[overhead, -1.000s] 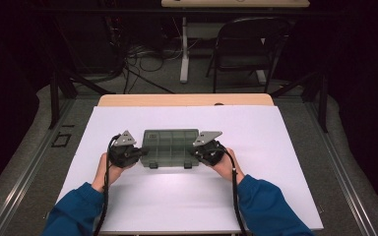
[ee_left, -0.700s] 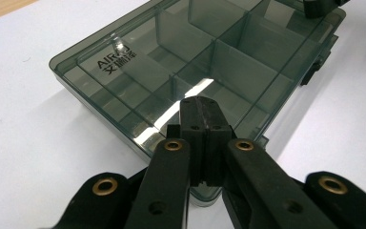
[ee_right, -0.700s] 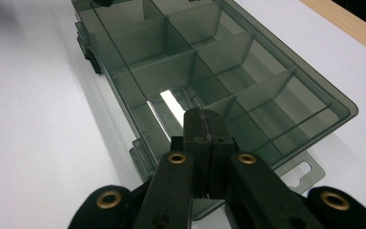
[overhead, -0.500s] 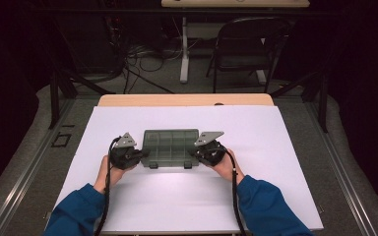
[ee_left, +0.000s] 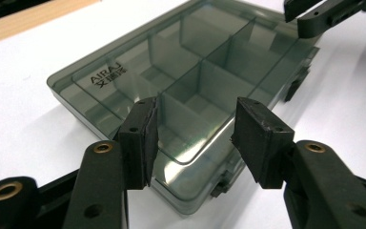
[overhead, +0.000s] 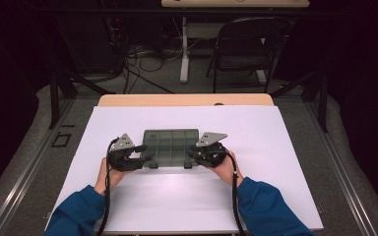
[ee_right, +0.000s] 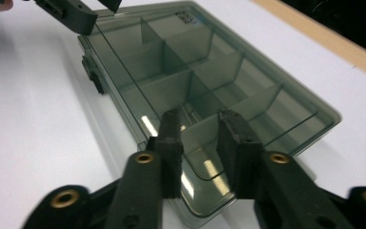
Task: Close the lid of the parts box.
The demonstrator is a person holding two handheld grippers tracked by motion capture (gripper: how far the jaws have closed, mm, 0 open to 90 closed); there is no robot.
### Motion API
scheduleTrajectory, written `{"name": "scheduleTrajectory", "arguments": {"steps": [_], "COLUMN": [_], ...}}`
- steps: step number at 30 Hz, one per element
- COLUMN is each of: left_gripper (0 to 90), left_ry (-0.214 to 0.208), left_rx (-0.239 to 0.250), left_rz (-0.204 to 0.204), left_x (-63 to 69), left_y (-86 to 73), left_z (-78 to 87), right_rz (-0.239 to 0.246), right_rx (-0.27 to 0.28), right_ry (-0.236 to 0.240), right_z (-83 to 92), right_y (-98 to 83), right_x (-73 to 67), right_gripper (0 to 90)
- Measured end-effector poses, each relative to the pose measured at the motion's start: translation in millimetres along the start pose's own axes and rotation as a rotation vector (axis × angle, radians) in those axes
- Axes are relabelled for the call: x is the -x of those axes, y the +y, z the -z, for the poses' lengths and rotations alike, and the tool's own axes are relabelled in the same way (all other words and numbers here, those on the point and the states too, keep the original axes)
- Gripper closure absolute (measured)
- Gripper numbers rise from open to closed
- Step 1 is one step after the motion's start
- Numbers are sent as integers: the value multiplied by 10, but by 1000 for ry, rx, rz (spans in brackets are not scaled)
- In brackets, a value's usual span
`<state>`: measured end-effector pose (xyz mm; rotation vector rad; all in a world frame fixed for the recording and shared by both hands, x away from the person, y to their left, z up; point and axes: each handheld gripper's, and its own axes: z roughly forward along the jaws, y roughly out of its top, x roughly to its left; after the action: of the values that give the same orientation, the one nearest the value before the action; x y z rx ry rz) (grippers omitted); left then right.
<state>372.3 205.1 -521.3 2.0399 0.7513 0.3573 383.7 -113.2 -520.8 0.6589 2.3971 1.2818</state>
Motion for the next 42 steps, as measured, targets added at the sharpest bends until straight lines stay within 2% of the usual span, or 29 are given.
{"name": "scheduleTrajectory", "arguments": {"steps": [1,6,10,15,18,23,29,31,34,42], "left_gripper": [404,233,180,144,111,83,43,34,22,0], "left_ry": [8,8,25,22,10,19,53,51,51,61], "left_rx": [4,41,71,91,100,131,138,148,139,124], "left_rz": [3,7,6,3,-2,-2,-44,-37,-39,-16], "left_x": [7,45,91,158,205,285,419,456,494,506], "left_y": [7,12,13,5,3,-35,-91,-117,-159,-270], "left_z": [19,125,235,339,413,525,638,666,702,779], "right_rz": [3,7,2,0,3,3,11,13,14,5], "right_rx": [6,42,74,97,116,148,176,180,188,198], "right_ry": [9,-6,-13,-24,-29,-56,-82,-84,-92,-138], "right_z": [21,127,209,323,390,529,718,769,861,1061], "right_y": [11,63,86,97,95,69,2,-16,-60,-214], "right_x": [-4,-71,-111,-171,-200,-252,-311,-328,-352,-358], "right_gripper": [638,490,403,275,236,191,152,142,132,95]}}
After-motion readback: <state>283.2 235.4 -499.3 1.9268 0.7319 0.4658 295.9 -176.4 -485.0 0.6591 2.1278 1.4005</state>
